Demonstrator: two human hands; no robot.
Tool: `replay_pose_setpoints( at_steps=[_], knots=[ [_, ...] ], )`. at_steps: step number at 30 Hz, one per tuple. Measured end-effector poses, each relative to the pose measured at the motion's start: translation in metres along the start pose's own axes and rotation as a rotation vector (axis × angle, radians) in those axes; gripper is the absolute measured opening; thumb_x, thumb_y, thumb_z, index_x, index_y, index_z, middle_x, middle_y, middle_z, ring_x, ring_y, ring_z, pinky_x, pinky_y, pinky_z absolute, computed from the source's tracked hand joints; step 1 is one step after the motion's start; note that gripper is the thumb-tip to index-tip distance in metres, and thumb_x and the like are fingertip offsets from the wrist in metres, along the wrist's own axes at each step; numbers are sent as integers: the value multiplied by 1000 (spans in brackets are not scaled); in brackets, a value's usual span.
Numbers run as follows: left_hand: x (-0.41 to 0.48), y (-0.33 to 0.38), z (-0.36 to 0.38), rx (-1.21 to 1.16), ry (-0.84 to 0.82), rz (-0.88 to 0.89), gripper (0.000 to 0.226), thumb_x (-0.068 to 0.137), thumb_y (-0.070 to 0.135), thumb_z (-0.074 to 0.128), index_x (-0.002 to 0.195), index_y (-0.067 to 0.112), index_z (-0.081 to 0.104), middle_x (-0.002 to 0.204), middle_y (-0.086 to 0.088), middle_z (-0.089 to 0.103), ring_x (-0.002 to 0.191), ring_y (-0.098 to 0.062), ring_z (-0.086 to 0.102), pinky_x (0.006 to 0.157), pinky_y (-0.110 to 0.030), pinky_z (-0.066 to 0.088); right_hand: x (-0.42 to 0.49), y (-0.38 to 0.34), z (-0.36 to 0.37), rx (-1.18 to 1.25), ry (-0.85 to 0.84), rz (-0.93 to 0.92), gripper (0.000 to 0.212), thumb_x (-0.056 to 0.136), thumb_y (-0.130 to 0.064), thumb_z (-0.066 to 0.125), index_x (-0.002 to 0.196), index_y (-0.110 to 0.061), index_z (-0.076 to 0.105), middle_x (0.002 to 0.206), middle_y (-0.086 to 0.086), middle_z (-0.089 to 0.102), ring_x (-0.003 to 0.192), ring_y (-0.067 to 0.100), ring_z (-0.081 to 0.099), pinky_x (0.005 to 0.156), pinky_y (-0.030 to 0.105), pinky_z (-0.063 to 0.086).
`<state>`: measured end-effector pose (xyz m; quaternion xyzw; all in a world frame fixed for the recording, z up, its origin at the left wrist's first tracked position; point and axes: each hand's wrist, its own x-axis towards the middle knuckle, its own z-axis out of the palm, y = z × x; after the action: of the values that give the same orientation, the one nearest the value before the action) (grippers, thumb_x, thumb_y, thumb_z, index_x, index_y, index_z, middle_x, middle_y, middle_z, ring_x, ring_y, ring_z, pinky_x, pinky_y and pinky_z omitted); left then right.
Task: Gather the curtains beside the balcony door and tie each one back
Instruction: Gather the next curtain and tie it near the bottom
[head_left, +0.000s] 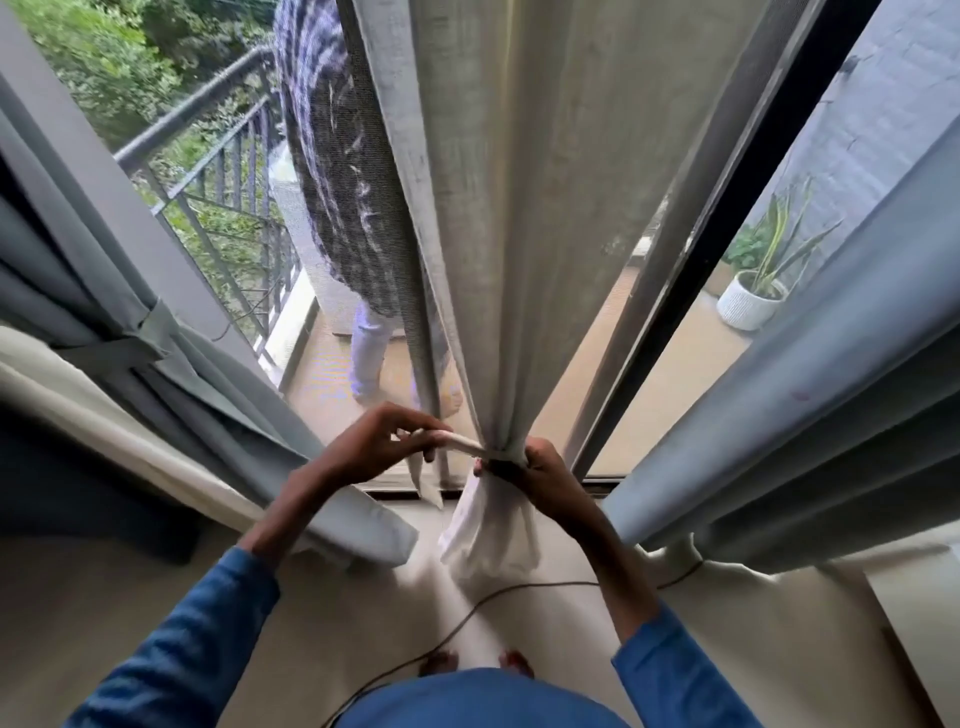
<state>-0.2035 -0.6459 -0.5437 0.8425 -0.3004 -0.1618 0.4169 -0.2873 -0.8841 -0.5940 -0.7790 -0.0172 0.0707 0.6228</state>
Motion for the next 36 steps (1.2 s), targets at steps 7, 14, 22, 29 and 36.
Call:
replay_pose_setpoints(
  at_steps=[7,14,22,29,36],
  knots=[
    [32,36,35,129,61,5,17,87,-6,61,73,3,64,75,-6,60,70,0,48,56,-8,37,-10,-17,19,220,-172,106,20,101,-12,63,112,1,72,107,26,74,106,28,70,105,39,52],
    [48,71,55,20,-124,3,16,83,-12,56,97,-11,65,103,-31,64,101,-50,61,73,-33,44,-24,-8,-4,244,124,138,10,91,-11,74,90,-21,76,86,-7,79,92,8,73,79,21,55],
    [43,58,76,-178,-37,124,30,94,41,65,114,21,72,115,0,74,113,-19,68,95,-44,55,-32,0,-16,313,247,127,37,77,-32,89,108,-16,76,113,26,72,105,32,69,100,68,47],
    [67,40,71,-142,103,-22,17,102,27,57,106,16,69,110,5,71,103,6,60,92,-25,48,-50,-12,-56,750,473,51,25,103,-27,53,116,-10,66,130,11,69,122,21,62,96,39,50],
    [83,47,61,297,272,-230,50,98,49,53,83,3,64,93,-26,67,97,-44,60,77,-43,45,-77,15,-39,426,638,31,19,90,13,63,95,0,76,85,2,80,63,8,66,50,18,44]
  ],
)
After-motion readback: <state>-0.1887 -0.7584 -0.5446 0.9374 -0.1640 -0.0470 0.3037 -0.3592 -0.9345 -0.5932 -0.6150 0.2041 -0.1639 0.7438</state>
